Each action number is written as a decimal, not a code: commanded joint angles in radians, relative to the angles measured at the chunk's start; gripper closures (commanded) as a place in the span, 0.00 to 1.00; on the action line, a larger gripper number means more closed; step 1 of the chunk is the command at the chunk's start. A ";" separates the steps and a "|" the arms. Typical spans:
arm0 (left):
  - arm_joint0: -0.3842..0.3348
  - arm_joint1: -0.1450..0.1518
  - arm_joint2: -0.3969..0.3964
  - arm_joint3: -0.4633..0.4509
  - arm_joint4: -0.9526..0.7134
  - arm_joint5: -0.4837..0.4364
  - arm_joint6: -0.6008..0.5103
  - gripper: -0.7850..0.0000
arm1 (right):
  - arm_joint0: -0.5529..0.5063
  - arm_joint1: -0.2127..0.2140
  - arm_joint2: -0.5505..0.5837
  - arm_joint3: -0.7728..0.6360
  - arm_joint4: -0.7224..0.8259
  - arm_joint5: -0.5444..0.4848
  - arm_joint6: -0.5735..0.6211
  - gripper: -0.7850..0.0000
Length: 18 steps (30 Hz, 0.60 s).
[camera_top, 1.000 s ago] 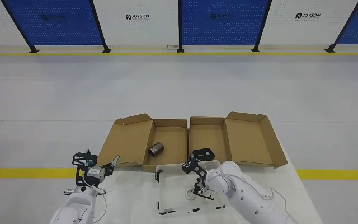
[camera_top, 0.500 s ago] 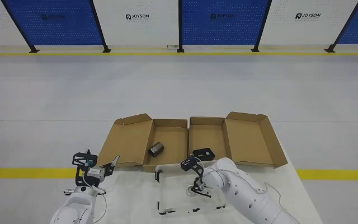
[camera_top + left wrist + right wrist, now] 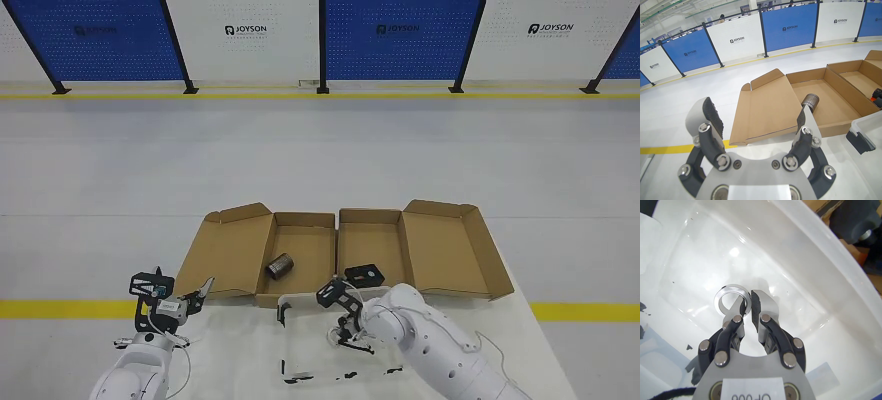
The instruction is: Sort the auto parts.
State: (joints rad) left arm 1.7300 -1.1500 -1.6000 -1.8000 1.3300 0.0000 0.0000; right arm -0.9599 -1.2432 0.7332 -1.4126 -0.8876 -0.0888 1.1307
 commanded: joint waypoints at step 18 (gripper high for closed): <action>0.000 0.000 0.000 0.000 0.000 0.000 0.000 0.00 | -0.561 0.192 0.607 -0.482 0.031 -0.682 -0.453 1.00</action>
State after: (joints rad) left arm 1.7300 -1.1500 -1.6000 -1.8000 1.3300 0.0000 0.0000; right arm -1.5217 -1.0541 1.3204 -1.8981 -0.8716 -0.7521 0.6918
